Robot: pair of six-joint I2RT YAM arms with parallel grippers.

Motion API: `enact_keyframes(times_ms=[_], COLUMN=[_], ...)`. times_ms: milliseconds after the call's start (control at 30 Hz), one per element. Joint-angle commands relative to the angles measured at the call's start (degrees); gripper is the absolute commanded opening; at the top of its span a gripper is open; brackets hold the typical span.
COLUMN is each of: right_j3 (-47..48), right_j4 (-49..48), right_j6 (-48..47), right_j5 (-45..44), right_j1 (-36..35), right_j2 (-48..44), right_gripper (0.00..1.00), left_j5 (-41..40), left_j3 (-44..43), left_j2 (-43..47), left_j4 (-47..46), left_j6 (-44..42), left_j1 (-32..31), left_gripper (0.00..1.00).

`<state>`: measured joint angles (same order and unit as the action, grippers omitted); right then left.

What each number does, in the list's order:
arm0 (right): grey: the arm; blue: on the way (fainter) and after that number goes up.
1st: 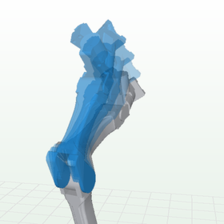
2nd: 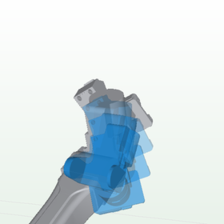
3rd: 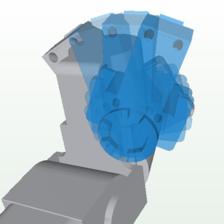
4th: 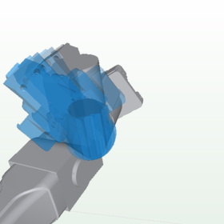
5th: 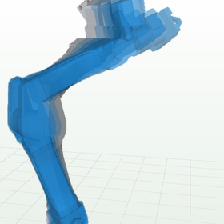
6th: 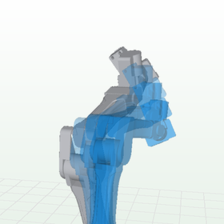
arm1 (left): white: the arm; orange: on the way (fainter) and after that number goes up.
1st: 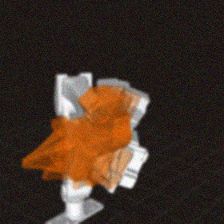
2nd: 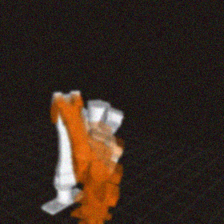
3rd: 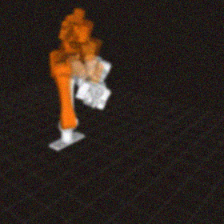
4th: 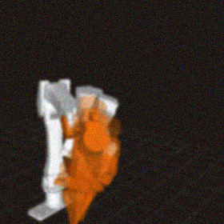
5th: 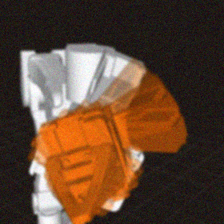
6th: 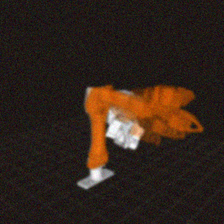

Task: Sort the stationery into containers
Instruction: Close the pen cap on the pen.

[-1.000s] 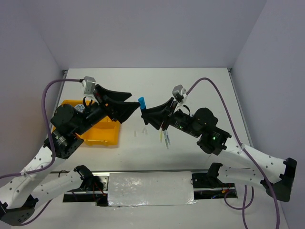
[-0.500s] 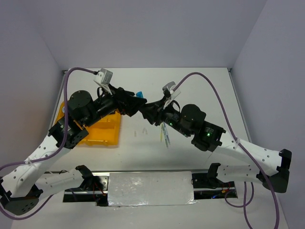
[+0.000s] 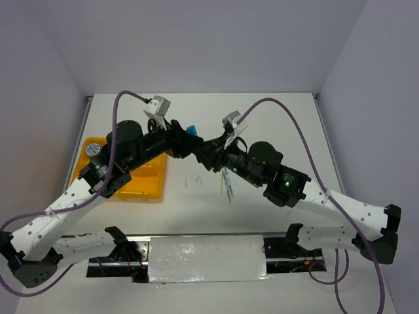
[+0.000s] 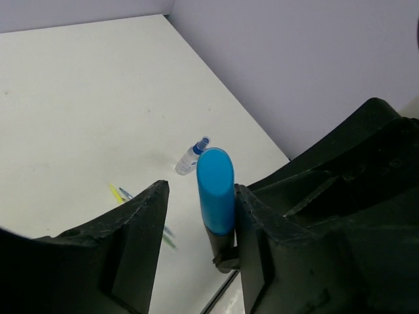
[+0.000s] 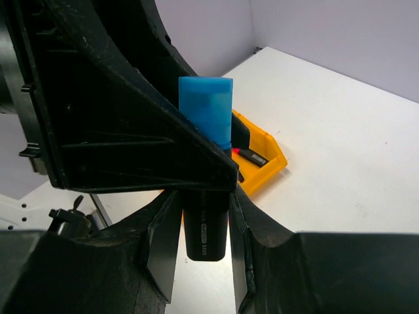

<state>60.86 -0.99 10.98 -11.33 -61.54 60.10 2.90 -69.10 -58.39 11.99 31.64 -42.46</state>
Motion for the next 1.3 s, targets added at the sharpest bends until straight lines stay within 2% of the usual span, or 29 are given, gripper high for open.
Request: enact_keyframes(times_ms=[0, 67, 100, 167, 200, 233, 300, 400, 433, 500, 533, 600, 633, 667, 767, 967, 1033, 1067, 1133, 1167, 1233, 1267], right_j3=[3.65, 4.09, 4.26, 4.53, 4.53, 4.53, 4.09, 1.64, 0.85, -1.96, -2.93, -4.69, -5.39, -5.75, -7.24, -7.42, -7.95, -8.12, -8.74, -8.83, -8.74, -8.74], right_j4=[-0.77, -0.32, -0.24, 0.11, 0.20, 0.29, 0.38, -0.85, -1.46, -2.25, -3.65, -4.89, -6.20, -6.91, -10.68, -14.73, -16.05, -16.67, -18.25, -18.69, -19.13, -19.13], right_j6=[-0.79, -0.96, -1.05, -1.14, -1.14, -1.05, -0.88, 0.00, 0.53, 2.63, 3.60, 5.88, 6.59, 7.55, 9.14, 11.86, 12.65, 12.92, 13.62, 13.89, 14.06, 14.15], right_j5=[0.52, 0.17, 0.08, 0.08, -0.09, -0.18, -0.01, 0.52, 2.18, 6.56, 14.07, 23.42, 30.86, 33.89, 40.85, 45.69, 45.70, 45.70, 45.70, 45.79, 45.79, 45.61], right_j1=[-0.60, -0.51, -0.43, -0.43, -0.42, -0.51, -0.51, -0.25, -0.07, 2.11, 3.34, 7.20, 8.09, 8.71, 9.94, 10.65, 10.47, 10.56, 10.56, 10.56, 10.47, 10.65], right_j2=[0.37, 0.55, 0.64, 0.64, 0.55, 0.37, 0.02, -1.64, -2.34, -4.80, -5.60, -7.09, -7.45, -7.71, -9.55, -8.95, -8.16, -7.98, -7.80, -7.80, -7.89, -7.98], right_gripper=[0.13, 0.13, 0.13, 0.13, 0.13, 0.15, 0.19, 0.53, 0.73, 0.82, 0.88, 0.89, 0.89, 0.89, 0.88, 0.74, 0.65, 0.56, 0.46, 0.36, 0.27, 0.19], left_j5=[2.89, 4.74, 5.53, 6.59, 7.12, 8.34, 9.75, 12.30, 13.01, 16.69, 18.88, 26.35, 28.72, 32.14, 34.89, 35.51, 35.07, 35.07, 34.98, 34.64, 33.41, 32.71], left_j3=[-1.03, -1.38, -1.56, -2.09, -2.26, -2.44, -2.44, -1.30, -0.95, -0.95, -0.60, 1.33, 2.21, 3.87, 5.55, 6.08, 6.43, 6.52, 6.17, 5.91, 5.38, 5.21], left_j2=[-0.14, -0.76, -1.02, -1.46, -1.46, -1.55, -1.20, 0.03, 0.38, 0.82, 1.00, 2.40, 3.62, 4.24, 5.92, 5.83, 5.75, 5.74, 5.31, 5.13, 4.78, 4.78], left_j4=[-2.32, -2.76, -2.76, -2.94, -3.11, -3.46, -4.16, -6.44, -7.23, -8.21, -8.91, -13.55, -15.40, -18.55, -21.21, -23.23, -24.47, -24.82, -24.56, -24.21, -22.63, -22.28], left_j6=[-0.79, -0.88, -0.70, -0.87, -1.22, -1.58, -2.80, -4.82, -5.18, -6.58, -7.11, -7.99, -8.08, -7.65, -7.03, -5.63, -5.18, -4.92, -5.01, -5.36, -6.32, -6.50], left_j1=[-0.70, -0.96, -1.13, -1.57, -1.75, -1.84, -2.37, -2.54, -2.54, -2.63, -2.63, -2.72, -2.72, -2.72, -2.81, -2.89, -2.89, -2.89, -2.98, -2.98, -3.24, -3.25], left_gripper=[0.55, 0.45, 0.32, 0.20, 0.09, 0.04, 0.00, 0.00, 0.00, 0.00, 0.00, 0.00, 0.00, 0.00, 0.00, 0.00, 0.00, 0.00, 0.00, 0.00, 0.00, 0.03])
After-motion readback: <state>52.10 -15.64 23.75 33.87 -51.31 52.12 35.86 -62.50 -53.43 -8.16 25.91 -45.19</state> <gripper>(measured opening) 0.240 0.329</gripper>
